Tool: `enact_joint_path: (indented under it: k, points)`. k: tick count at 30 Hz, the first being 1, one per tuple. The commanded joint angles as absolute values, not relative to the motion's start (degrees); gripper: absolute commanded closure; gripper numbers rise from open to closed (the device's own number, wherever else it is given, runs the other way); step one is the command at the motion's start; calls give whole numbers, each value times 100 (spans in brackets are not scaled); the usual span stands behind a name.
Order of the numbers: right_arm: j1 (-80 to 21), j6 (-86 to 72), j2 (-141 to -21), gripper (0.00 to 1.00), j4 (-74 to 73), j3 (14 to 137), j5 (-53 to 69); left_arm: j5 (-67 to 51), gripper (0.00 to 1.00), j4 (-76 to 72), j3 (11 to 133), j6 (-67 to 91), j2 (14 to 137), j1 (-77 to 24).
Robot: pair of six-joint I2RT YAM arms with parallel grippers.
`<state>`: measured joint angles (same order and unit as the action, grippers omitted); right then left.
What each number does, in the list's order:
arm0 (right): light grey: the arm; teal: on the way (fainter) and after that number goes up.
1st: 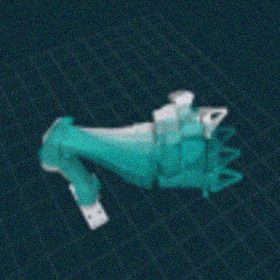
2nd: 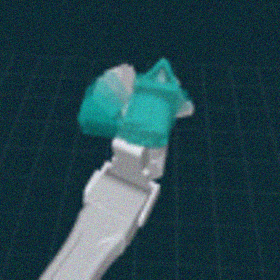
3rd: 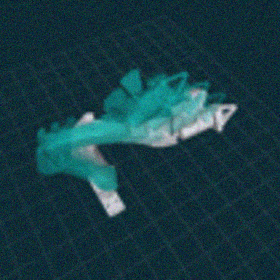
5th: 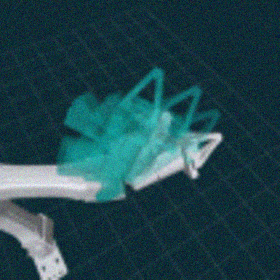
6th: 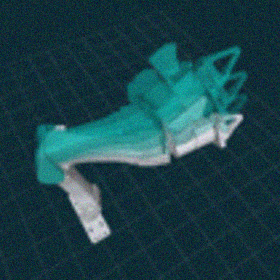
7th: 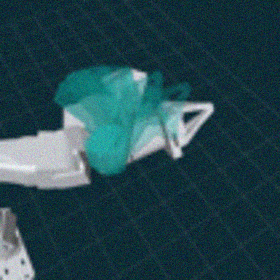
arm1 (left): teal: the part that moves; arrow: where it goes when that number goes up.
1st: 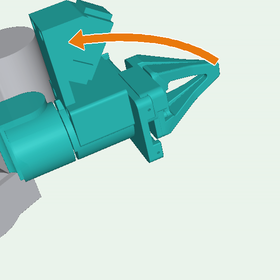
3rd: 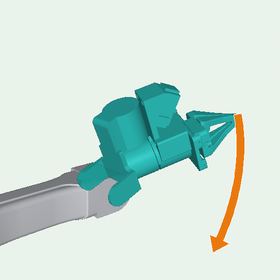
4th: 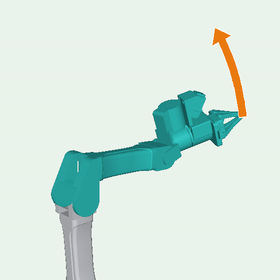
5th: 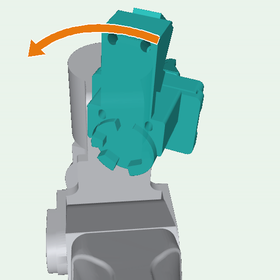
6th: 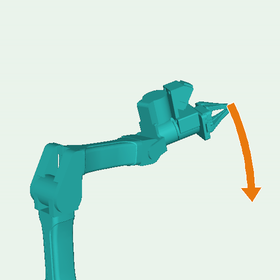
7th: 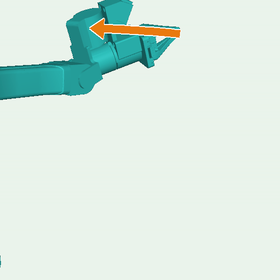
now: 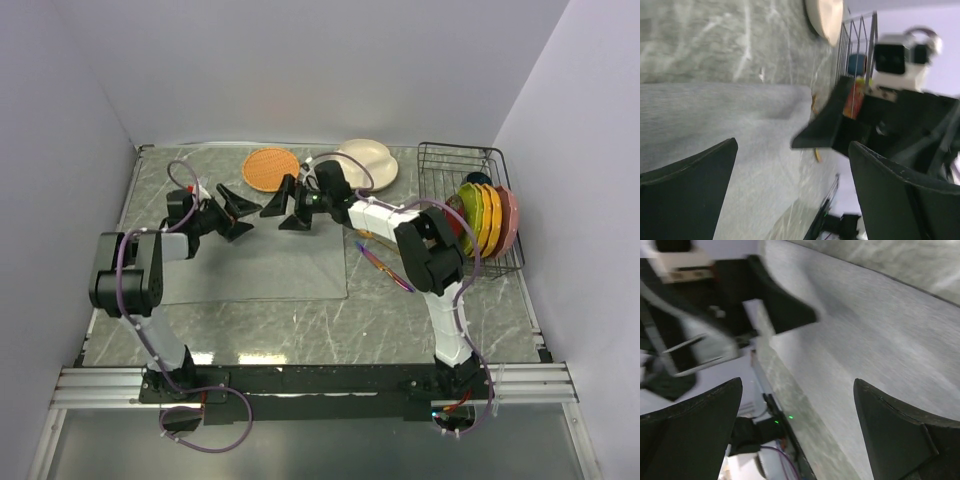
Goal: Fold the napkin into a case and place the utensils inside
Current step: Smooth out the rectangle-folded napkin at the center of the board.
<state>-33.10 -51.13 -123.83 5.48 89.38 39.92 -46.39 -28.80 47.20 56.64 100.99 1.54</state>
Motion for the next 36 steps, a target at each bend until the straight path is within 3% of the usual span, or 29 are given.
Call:
enact_joint_path:
  k: [1,11,19,36]
  points:
    - [-3366,-6099,-12559,0,2135,9018,3946,-4053,1,-4657,4500,6820,10476,44]
    - [-3279,-6407,-13394,0,2364,9193,3534,-3077,1,-4475,4852,6900,11223,35]
    - [-2989,-6398,-13711,0,2180,8922,3375,-3111,1,-4438,4606,6733,11610,316]
    - [-2698,-6478,-13509,0,2066,8244,3428,-4069,1,-3033,4877,4861,11355,2645]
